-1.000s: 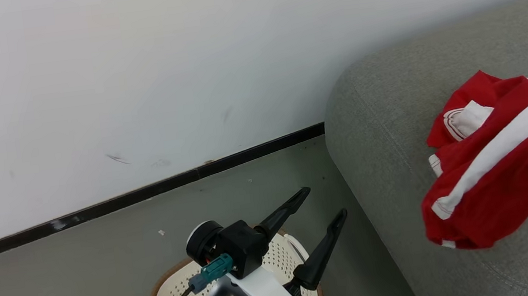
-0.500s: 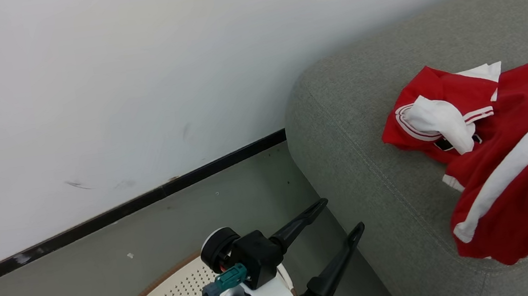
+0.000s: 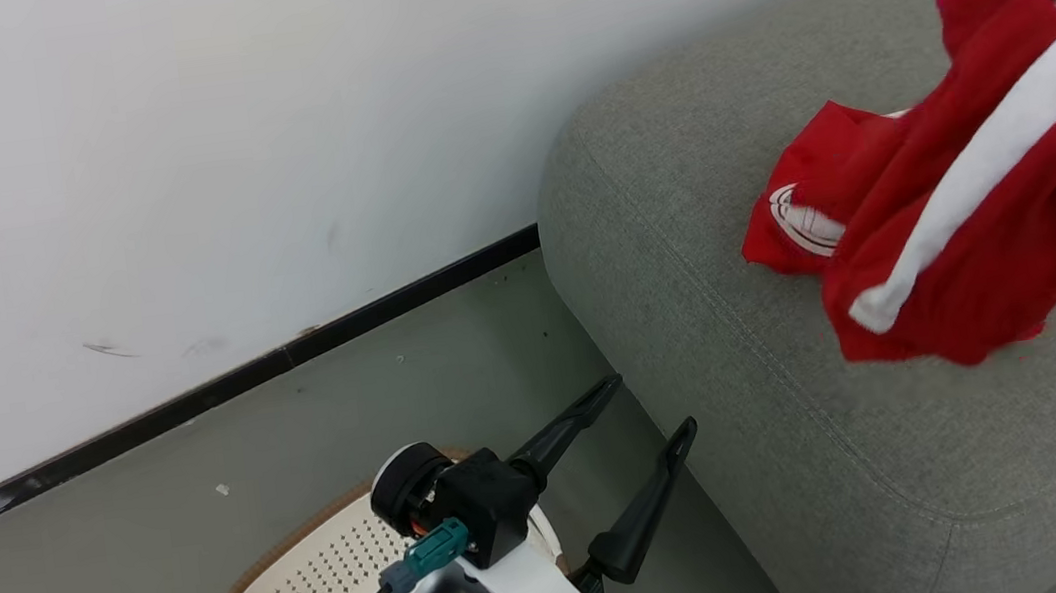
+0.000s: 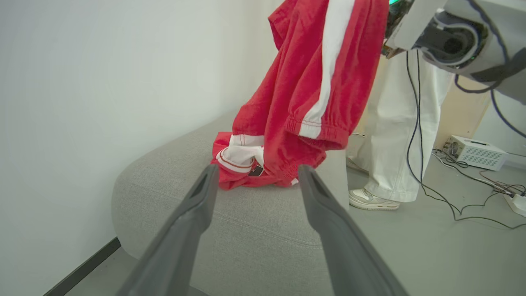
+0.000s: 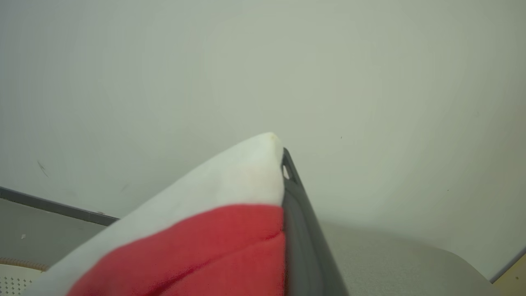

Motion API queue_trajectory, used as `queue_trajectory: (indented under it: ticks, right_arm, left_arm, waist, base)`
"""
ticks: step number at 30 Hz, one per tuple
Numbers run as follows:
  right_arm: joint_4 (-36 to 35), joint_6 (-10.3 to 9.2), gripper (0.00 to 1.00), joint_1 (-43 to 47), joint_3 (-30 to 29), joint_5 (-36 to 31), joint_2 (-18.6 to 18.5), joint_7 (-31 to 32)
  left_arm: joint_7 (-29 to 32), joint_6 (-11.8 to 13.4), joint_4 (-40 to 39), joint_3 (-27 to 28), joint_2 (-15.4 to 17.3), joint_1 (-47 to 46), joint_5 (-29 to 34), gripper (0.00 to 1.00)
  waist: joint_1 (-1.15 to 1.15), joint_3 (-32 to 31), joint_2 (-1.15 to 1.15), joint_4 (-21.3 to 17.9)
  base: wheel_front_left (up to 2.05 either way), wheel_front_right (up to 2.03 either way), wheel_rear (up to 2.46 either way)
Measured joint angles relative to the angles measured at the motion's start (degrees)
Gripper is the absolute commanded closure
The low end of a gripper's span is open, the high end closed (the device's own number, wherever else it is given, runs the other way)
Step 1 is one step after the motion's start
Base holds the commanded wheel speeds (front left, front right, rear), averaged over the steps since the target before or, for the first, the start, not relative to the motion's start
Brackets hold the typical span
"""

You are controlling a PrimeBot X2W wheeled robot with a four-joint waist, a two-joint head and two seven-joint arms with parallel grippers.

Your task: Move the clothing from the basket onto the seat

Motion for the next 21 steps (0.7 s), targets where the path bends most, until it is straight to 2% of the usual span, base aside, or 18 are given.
queue_trajectory:
  ticks: [7,12,21]
  right_arm:
    - [4.3,0.0,1.0,-14.6,-0.5,2.8,-5.8,7.0]
    - [10.6,0.0,1.0,-20.0,-2.9,4.4,-9.0,9.9]
    - [20.3,0.0,1.0,-20.9,-3.7,4.7,-9.2,10.5]
  left_arm:
    - [1.1,1.7,-2.4,0.9,1.5,0.0,1.0,0.0]
    - [1.3,2.2,-4.7,0.7,1.8,-0.4,3.1,0.0]
    - [3.2,2.6,-7.6,-0.5,2.9,-2.9,4.7,0.0]
  waist:
    - [0.0,3.2,0.0,0.5]
    - [0.0,5.6,0.0,1.1]
    - [0.0,10.4,0.0,2.7]
  base:
    - [0.0,0.0,0.0]
    - [0.0,0.0,0.0]
    - [0.0,0.0,0.0]
